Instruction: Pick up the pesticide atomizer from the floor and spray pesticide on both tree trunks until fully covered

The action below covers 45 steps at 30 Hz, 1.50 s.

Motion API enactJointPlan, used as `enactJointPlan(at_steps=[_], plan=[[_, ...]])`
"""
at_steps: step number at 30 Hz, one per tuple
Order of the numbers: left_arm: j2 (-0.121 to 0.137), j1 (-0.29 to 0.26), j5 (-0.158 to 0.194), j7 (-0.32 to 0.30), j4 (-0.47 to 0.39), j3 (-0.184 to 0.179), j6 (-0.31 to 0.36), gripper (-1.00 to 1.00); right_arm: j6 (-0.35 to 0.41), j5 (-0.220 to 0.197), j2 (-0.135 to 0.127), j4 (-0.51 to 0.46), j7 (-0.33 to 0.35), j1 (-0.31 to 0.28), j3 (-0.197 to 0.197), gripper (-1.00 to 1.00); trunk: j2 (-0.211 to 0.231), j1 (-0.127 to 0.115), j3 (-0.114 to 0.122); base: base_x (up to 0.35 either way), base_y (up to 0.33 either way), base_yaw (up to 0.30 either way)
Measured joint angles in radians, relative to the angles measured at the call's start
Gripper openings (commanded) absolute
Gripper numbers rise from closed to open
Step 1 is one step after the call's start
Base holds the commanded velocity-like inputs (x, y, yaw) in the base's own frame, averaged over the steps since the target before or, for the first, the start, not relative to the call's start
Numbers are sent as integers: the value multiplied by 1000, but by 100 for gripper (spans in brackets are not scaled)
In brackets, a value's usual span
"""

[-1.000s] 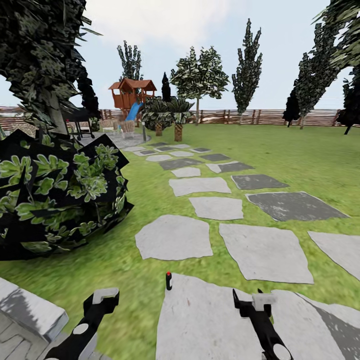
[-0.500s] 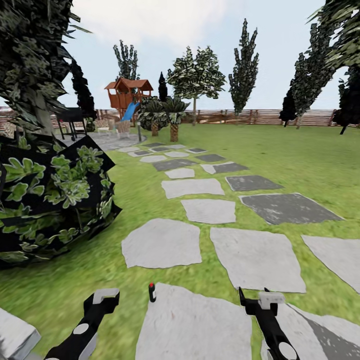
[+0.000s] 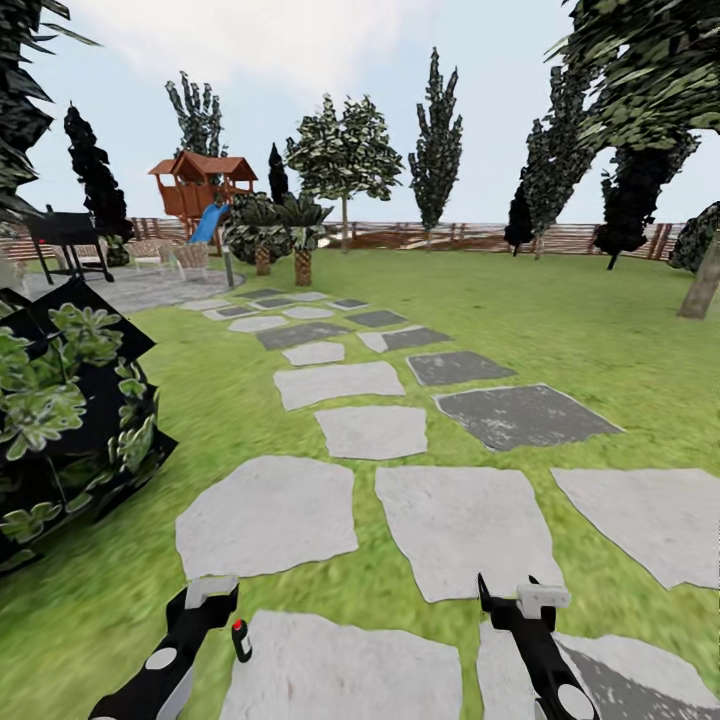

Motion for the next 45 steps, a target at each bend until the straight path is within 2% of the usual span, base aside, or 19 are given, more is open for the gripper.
enactJointPlan(at_steps=[13,22,38,45], plan=[[2,1,-1,1,-1,1,-1,100,0,-1,0,-1,0,0,2,100,0,0,0,183,-8,-11],[2,1,0,2,0,1,-1,100,0,-1,0,-2,0,0,1,100,0,0,0,261,-129,0],[4,1,7,2,-1,4,-4,100,0,-1,0,-1,0,0,1,100,0,1,-1,20,-12,0],[6,1,7,2,-1,5,-3,100,0,-1,0,0,0,0,0,100,-42,24,-27,0,0,43]])
